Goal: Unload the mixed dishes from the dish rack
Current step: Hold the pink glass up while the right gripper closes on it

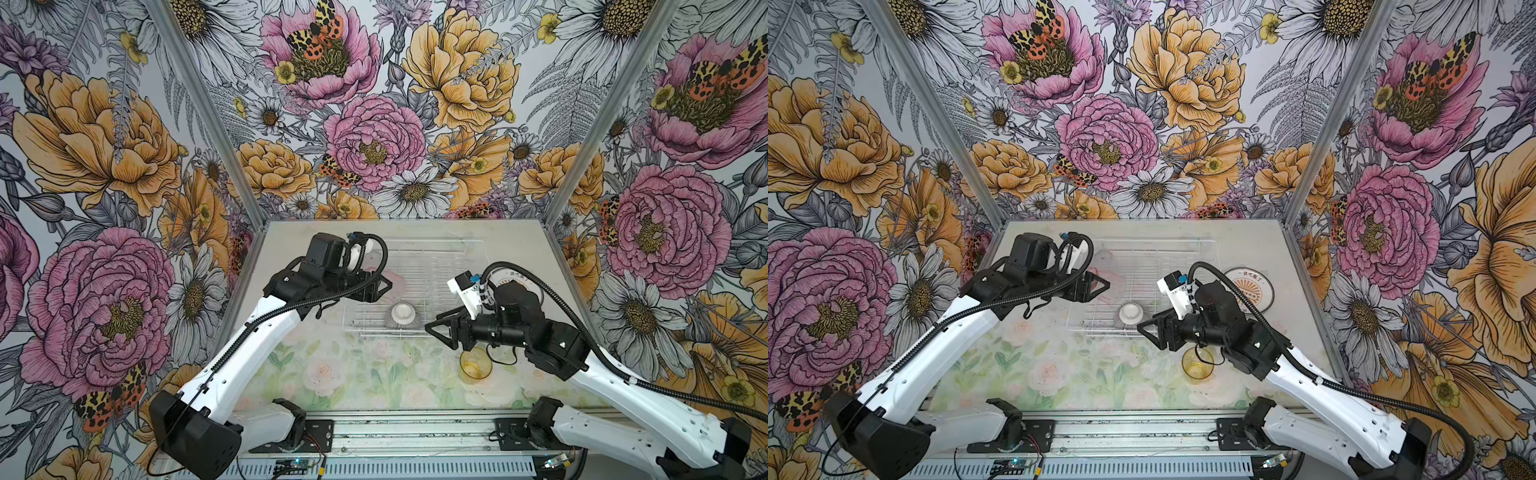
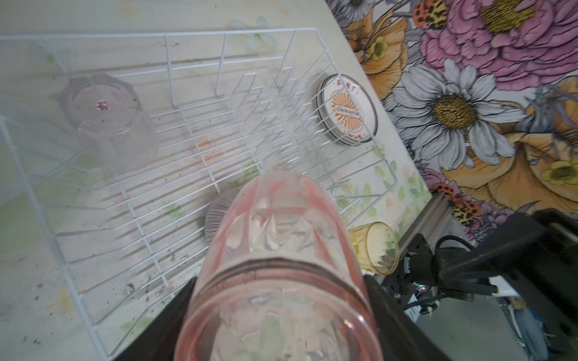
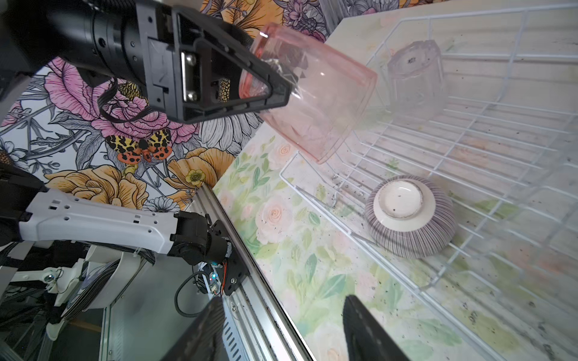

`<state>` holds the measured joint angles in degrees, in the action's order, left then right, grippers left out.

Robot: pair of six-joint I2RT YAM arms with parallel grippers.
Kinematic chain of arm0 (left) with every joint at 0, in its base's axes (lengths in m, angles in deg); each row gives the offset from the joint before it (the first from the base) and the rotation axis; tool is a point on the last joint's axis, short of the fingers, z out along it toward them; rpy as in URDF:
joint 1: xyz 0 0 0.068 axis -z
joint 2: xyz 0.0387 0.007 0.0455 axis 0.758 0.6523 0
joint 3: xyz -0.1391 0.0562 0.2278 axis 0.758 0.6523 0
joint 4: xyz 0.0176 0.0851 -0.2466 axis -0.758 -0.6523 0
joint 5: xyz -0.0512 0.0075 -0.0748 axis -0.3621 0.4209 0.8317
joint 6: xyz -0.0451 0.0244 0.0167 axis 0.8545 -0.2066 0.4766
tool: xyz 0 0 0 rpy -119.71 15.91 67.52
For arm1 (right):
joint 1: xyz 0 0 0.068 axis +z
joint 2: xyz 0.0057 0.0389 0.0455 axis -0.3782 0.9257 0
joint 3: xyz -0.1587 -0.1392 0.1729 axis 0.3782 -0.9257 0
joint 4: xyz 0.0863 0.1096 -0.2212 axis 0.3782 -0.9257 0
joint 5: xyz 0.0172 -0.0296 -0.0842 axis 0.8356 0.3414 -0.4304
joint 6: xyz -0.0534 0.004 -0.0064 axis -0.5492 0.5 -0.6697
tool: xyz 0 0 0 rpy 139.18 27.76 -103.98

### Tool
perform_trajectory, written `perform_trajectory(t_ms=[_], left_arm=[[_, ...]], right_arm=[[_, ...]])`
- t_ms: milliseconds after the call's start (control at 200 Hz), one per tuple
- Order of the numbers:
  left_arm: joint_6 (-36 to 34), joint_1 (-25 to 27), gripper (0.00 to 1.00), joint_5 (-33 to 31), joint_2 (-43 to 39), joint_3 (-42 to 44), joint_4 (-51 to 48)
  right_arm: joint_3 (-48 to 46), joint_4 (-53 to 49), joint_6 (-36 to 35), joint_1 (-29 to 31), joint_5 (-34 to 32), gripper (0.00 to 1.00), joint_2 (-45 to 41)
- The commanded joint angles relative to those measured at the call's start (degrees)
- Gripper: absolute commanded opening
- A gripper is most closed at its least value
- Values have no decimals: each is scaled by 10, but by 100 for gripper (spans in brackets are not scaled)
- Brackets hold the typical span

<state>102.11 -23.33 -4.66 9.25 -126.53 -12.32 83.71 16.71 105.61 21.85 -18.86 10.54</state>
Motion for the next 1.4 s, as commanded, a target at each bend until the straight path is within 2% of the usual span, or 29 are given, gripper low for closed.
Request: perform_trajectory(t_ms=[0,190,330,620,831,906,1011,1101,1146,1171,1241,1301,1341,1396], left_arm=[[58,-16,52,150,-24,31,133],[131,-17,52,217,-35,69,254],[197,-11,52,243,-32,105,363],[232,20,52,251,-12,123,435],[244,28,51,253,5,131,460],[251,30,52,255,8,135,474],[252,34,52,255,15,136,479],[253,37,52,256,20,134,483],[253,38,52,256,20,132,483],[253,39,53,256,21,132,483],[251,40,57,252,18,130,478],[236,42,66,235,9,126,455],[216,43,77,218,0,119,424],[184,45,98,194,-16,111,382]], right_arm=[[-27,125,23,-21,51,61,-11],[-74,284,70,-56,83,57,-10],[-68,344,70,-59,91,56,20],[-41,409,69,-71,98,54,81],[-37,482,81,-74,120,44,95],[-34,490,80,-74,121,37,96],[-27,494,80,-74,129,19,100],[-21,488,80,-74,128,9,101],[-18,479,78,-74,123,0,99],[-15,471,75,-74,119,0,98],[-9,448,62,-74,109,0,91],[-2,418,49,-74,101,0,85],[4,396,39,-74,95,0,81],[15,355,21,-74,87,0,73]])
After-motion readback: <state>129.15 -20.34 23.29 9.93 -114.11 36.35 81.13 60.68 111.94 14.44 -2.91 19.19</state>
